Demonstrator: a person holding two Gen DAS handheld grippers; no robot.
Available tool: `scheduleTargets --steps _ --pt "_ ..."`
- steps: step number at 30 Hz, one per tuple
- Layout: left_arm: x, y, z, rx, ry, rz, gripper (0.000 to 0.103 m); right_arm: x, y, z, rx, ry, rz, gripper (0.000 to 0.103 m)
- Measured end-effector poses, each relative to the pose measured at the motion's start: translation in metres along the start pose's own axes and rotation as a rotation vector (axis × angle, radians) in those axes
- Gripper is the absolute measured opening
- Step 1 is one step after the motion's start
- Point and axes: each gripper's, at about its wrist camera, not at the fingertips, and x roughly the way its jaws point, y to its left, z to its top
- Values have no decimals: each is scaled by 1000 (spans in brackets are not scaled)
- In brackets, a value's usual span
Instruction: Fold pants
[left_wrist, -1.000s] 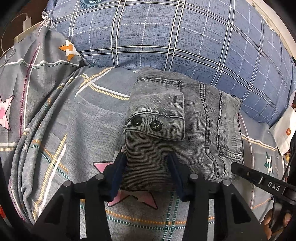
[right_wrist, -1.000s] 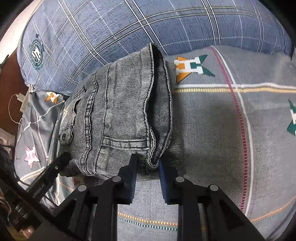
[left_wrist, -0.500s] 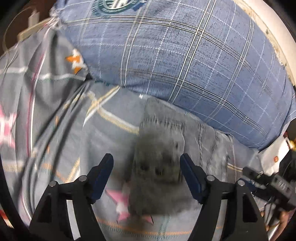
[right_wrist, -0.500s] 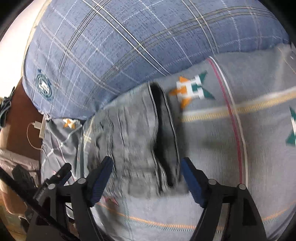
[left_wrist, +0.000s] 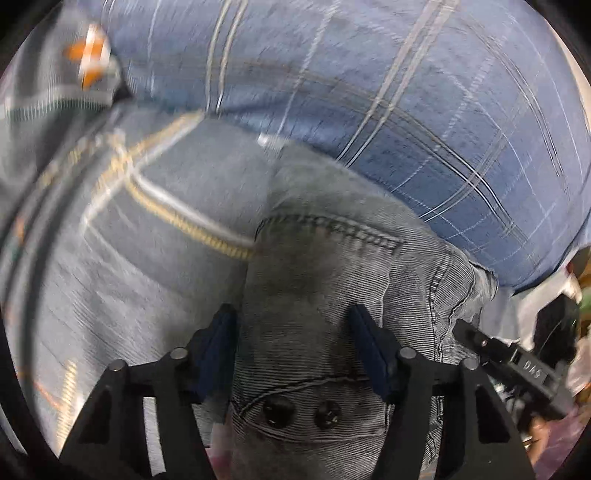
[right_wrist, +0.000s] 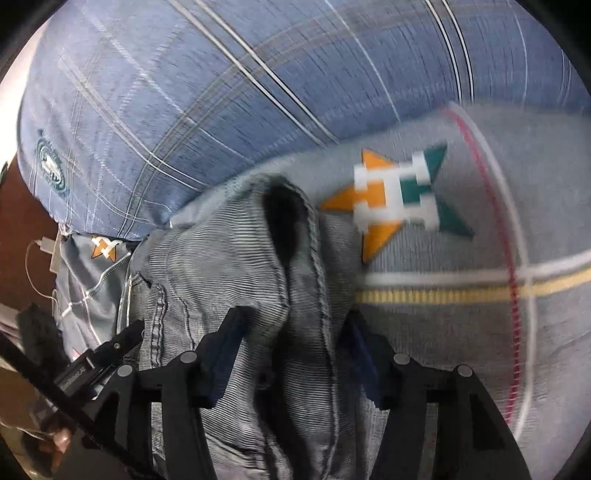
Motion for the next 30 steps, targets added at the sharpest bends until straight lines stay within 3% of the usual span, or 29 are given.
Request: scheduleTargets --steps 2,3,4,5,6,8,9,10,12,15,16,18,22,28,30 --pt "-7 3 -2 -25 -18 -29 23 -2 4 -2 -24 -5 -15 33" --pt "-14 2 -2 -35 -23 -79 20 -8 7 -4 -28 -20 -21 24" --pt "-23 2 -3 -44 -34 -130 20 -18 13 -7 -39 -47 -20 23" --pt "-31 0 -4 -34 -55 -155 21 -30 20 -10 -62 -81 -17 22" --pt "-34 -3 -6 -11 -70 -128 22 -38 24 -12 -76 -105 -16 22" --pt "-28 -6 -9 39 -93 9 41 -42 24 -13 -67 -124 -14 33" --pt "-23 -7 -11 62 -105 81 45 -35 17 -12 -46 -112 -21 60" --pt "-18 -10 -15 99 -116 132 49 -29 13 -12 -34 -85 -43 72" --pt "-21 -17 -22 141 -136 163 50 -25 4 -15 11 -60 -118 73" --pt "-39 -44 -39 274 -209 189 59 -60 -1 -26 83 -174 -26 77" --pt "-42 -48 -43 303 -227 200 69 -70 -3 -31 109 -213 2 79" --pt "-41 -58 -54 336 -256 240 74 -75 -9 -37 140 -231 7 82" --pt "-22 -50 -61 272 -212 272 78 -47 -20 -30 170 -101 12 82" --pt "-14 -18 -57 50 -175 172 87 -40 -27 -36 170 -81 -9 82" --pt "-13 -17 -56 32 -166 175 87 -42 -30 -39 169 -89 -17 82"
